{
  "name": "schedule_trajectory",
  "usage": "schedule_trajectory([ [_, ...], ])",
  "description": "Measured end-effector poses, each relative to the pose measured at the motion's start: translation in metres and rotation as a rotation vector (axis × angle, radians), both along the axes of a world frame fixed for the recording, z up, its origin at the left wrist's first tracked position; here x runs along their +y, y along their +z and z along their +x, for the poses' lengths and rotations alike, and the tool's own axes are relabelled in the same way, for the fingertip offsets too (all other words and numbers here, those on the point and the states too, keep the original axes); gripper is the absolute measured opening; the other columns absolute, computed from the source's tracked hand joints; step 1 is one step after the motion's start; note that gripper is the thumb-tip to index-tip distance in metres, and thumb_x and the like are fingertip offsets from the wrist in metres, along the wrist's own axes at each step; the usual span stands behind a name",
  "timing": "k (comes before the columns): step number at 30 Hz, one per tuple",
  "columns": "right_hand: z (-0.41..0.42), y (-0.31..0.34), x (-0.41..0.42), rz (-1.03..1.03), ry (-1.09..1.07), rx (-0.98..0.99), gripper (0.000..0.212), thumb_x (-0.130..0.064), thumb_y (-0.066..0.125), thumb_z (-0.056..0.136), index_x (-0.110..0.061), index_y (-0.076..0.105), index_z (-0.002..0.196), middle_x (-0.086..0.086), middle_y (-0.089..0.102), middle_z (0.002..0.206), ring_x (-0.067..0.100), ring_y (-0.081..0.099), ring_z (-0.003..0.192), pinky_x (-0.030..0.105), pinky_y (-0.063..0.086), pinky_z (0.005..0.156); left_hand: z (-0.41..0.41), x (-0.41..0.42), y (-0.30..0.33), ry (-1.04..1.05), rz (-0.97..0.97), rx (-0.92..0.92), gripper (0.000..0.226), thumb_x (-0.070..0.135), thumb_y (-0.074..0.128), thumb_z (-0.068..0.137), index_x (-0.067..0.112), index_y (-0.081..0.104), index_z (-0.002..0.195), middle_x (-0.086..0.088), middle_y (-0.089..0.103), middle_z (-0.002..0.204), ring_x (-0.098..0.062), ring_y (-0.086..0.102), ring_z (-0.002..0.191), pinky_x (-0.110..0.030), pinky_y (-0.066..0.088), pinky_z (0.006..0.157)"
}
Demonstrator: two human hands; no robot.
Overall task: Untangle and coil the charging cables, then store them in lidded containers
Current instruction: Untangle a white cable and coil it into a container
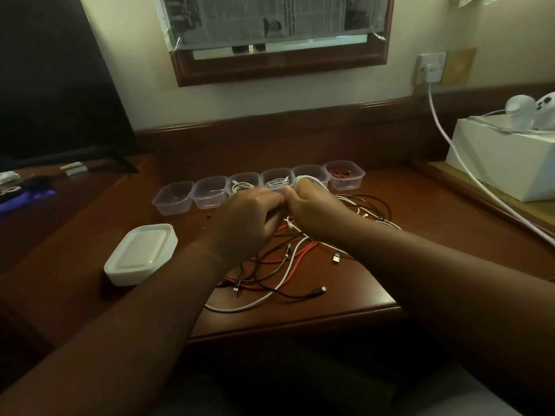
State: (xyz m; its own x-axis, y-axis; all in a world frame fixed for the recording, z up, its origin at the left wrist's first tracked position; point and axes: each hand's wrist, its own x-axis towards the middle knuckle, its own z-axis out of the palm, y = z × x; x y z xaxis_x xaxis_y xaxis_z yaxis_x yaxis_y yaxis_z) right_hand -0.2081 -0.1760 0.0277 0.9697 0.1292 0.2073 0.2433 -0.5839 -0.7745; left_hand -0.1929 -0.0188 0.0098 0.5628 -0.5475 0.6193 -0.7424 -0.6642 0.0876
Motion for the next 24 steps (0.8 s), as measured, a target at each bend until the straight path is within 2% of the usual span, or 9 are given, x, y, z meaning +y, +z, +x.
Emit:
schedule_trajectory([
  [5,-0.003,-0.001,-0.006,0.102,0.141,0.096,0.038,-0.040,0.027,0.107,-0.022,0.052,0.084,-0.001,0.047,0.077,0.010,0.043,0.069,0.028,0.037,0.066,0.009,0.008,-0.004,-0.081,-0.082,-0.093,0.034,0.040,0.053,0.094,0.011,0.069,0.103,-0.003,0.068,0.091,-0.015,0.061,0.078,-0.035,0.053,0.064],
  [8,0.002,-0.006,-0.009,0.108,0.188,0.224,0.027,-0.039,0.025,0.108,-0.043,0.042,0.087,-0.007,0.045,0.078,0.006,0.042,0.068,0.024,0.036,0.065,0.013,0.005,-0.012,-0.113,-0.311,0.087,0.038,0.050,0.061,0.088,0.020,0.058,0.112,-0.004,0.065,0.088,-0.018,0.064,0.076,-0.042,0.056,0.064],
  [9,0.004,-0.008,-0.010,0.113,0.210,0.256,0.029,-0.042,0.024,0.107,-0.042,0.044,0.086,-0.006,0.045,0.074,0.007,0.041,0.063,0.023,0.036,0.061,0.017,0.004,-0.015,-0.124,-0.360,0.160,0.042,0.052,0.062,0.087,0.024,0.054,0.117,-0.003,0.063,0.085,-0.017,0.064,0.074,-0.040,0.056,0.064],
  [11,0.012,-0.010,-0.015,0.192,0.268,0.345,0.054,-0.058,0.020,0.102,-0.022,0.051,0.077,-0.004,0.043,0.062,0.009,0.035,0.052,0.022,0.031,0.051,0.025,0.000,-0.020,-0.158,-0.364,0.341,0.045,0.054,0.060,0.088,0.036,0.049,0.127,0.003,0.058,0.078,-0.013,0.059,0.068,-0.032,0.053,0.061],
  [13,0.026,-0.015,-0.021,0.273,0.316,0.408,0.066,-0.063,0.019,0.100,-0.013,0.049,0.069,-0.004,0.042,0.055,0.010,0.032,0.048,0.024,0.027,0.047,0.035,-0.007,-0.026,-0.213,-0.327,0.516,0.026,0.053,0.058,0.092,0.041,0.056,0.115,0.009,0.062,0.077,-0.008,0.061,0.071,-0.020,0.048,0.059],
  [15,0.041,-0.022,-0.025,0.314,0.347,0.431,0.065,-0.062,0.022,0.100,-0.014,0.049,0.064,-0.003,0.041,0.053,0.012,0.030,0.047,0.026,0.026,0.047,0.047,-0.014,-0.033,-0.236,-0.348,0.564,0.010,0.046,0.056,0.095,0.037,0.061,0.096,0.022,0.066,0.080,-0.002,0.065,0.077,-0.012,0.047,0.063],
  [17,0.057,-0.028,-0.026,0.365,0.338,0.409,0.065,-0.059,0.027,0.101,-0.016,0.051,0.058,-0.001,0.039,0.051,0.014,0.030,0.045,0.027,0.025,0.048,0.062,-0.020,-0.040,-0.217,-0.394,0.483,0.022,0.047,0.056,0.096,0.028,0.064,0.087,0.015,0.066,0.078,-0.009,0.064,0.073,-0.020,0.047,0.059],
  [20,0.080,-0.033,-0.024,0.504,0.280,0.380,0.067,-0.053,0.032,0.103,-0.019,0.051,0.049,0.003,0.031,0.050,0.016,0.025,0.042,0.025,0.022,0.044,0.085,-0.030,-0.049,-0.148,-0.485,0.366,0.044,0.052,0.052,0.094,0.012,0.064,0.081,-0.002,0.061,0.073,-0.020,0.058,0.068,-0.044,0.047,0.059],
  [24,0.106,-0.040,-0.024,0.526,0.170,0.349,0.062,-0.056,0.032,0.102,-0.013,0.050,0.061,0.003,0.033,0.051,0.017,0.028,0.043,0.027,0.024,0.044,0.111,-0.042,-0.063,-0.079,-0.566,0.343,0.047,0.050,0.053,0.094,0.008,0.062,0.076,-0.006,0.058,0.070,-0.024,0.055,0.067,-0.048,0.044,0.060],
])
